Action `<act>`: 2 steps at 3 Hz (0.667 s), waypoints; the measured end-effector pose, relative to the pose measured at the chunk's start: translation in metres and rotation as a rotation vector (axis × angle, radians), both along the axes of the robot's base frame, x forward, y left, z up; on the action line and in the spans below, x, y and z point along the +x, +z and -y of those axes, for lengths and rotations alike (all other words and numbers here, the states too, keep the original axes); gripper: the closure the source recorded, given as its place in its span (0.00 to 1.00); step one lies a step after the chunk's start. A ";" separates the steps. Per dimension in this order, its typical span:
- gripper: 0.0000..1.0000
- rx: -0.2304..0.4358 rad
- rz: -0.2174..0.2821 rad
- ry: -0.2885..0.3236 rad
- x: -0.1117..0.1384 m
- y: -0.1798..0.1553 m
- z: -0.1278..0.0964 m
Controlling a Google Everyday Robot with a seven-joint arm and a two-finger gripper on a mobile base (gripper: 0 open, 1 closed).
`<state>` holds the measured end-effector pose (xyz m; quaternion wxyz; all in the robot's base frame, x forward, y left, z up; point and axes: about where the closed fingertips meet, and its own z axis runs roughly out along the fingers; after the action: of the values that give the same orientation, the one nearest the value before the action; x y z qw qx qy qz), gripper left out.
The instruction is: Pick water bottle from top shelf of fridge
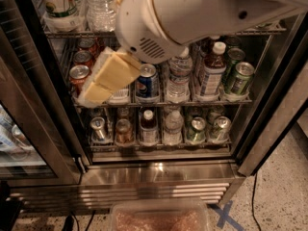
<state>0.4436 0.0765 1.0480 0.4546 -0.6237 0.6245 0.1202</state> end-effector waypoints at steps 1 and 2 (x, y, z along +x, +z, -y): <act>0.00 0.033 0.040 -0.084 0.008 0.012 -0.012; 0.00 0.042 0.083 -0.224 0.016 0.018 -0.003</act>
Offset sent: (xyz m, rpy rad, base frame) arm 0.0470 -0.0236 -0.0083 0.1269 0.0334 -0.5324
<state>0.4592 0.0798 1.0662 0.5037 -0.5446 0.6682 0.0558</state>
